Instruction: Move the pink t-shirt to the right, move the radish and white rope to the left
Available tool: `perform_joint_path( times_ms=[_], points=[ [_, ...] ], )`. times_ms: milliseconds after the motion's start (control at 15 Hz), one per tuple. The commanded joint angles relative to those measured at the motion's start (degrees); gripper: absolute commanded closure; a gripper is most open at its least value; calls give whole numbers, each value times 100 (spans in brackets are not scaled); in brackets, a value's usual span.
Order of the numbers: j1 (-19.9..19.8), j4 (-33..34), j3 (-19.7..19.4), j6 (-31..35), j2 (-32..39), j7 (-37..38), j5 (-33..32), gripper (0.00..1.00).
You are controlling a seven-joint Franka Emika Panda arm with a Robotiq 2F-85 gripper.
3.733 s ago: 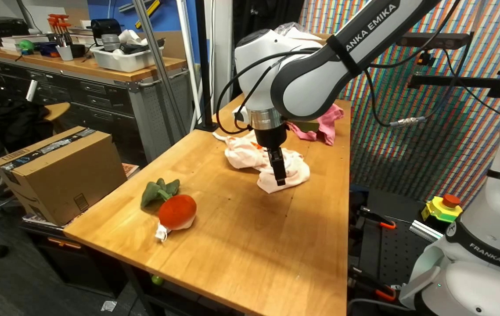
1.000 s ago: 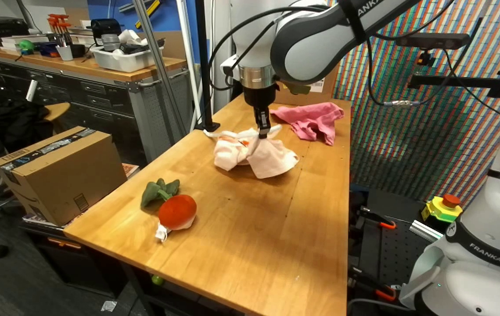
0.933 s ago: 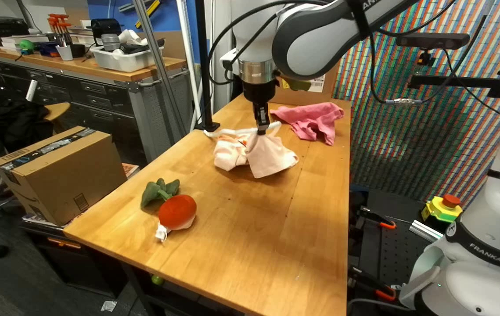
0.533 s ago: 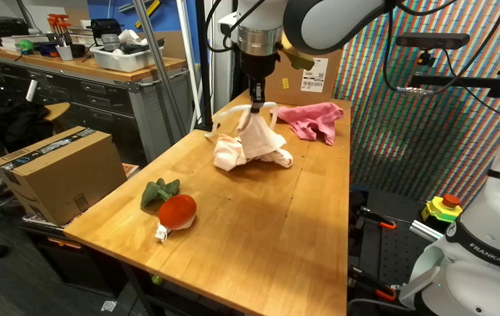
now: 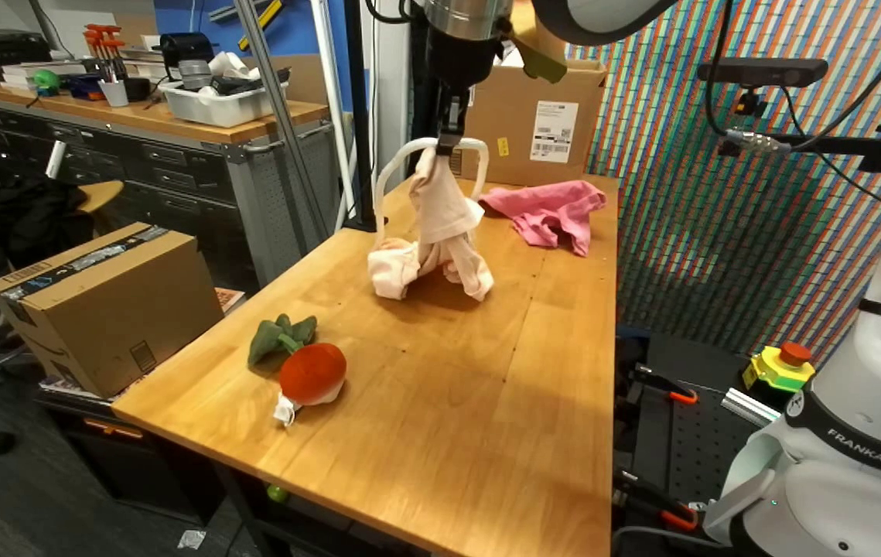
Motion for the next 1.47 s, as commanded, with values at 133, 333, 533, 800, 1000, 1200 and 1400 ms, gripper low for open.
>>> perform_joint_path(
  times_ms=[133,333,533,800,1000,1200,1400],
  points=[
    [-100,236,81,-142,-506,424,-161,92],
    [-186,409,90,-170,-801,647,-221,92],
    [-298,493,100,-162,-1058,793,-257,92],
    [-412,478,126,-160,-1295,927,-334,92],
    [-380,393,74,-242,-1442,842,-172,92],
    [-256,265,-14,-498,-1603,588,243,92],
    [-122,91,-54,-885,-1843,274,749,92]
  ],
)
